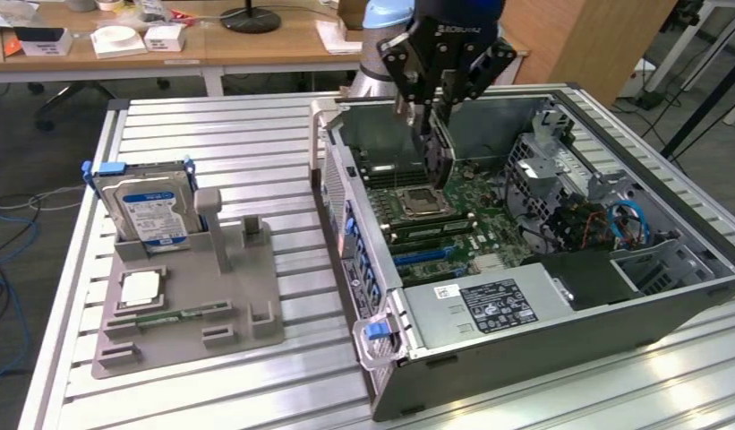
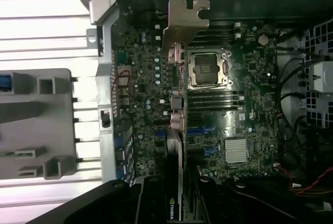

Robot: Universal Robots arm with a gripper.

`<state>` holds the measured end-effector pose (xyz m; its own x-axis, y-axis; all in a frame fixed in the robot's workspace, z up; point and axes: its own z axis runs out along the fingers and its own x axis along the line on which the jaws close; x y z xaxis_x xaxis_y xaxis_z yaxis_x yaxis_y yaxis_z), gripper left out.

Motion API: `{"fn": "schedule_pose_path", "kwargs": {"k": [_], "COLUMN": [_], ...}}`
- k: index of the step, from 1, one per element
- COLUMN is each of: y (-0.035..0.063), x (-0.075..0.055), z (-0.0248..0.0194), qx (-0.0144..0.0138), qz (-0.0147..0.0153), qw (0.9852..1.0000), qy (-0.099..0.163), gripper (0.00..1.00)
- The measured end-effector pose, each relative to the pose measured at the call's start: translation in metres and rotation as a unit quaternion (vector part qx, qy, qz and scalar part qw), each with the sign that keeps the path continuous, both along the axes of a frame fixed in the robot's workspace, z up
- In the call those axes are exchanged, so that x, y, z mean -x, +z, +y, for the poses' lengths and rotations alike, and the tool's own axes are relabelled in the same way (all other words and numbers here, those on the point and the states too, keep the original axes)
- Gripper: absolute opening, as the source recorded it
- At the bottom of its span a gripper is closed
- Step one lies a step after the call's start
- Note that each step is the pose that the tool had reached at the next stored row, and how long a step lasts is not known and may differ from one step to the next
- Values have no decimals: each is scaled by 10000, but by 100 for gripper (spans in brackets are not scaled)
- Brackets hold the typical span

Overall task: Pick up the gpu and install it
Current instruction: 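Pick up the gpu and move the gpu toward the slot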

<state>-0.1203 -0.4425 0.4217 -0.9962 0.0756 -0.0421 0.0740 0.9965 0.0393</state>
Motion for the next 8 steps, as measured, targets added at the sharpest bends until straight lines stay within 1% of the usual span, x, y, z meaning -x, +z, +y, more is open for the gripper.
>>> {"fn": "schedule_pose_path", "kwargs": {"k": [8], "y": [-2], "x": [-266], "z": [10], "qx": [-8], "qz": [-2], "qw": [10000], "qy": [1], "gripper": [26]}}
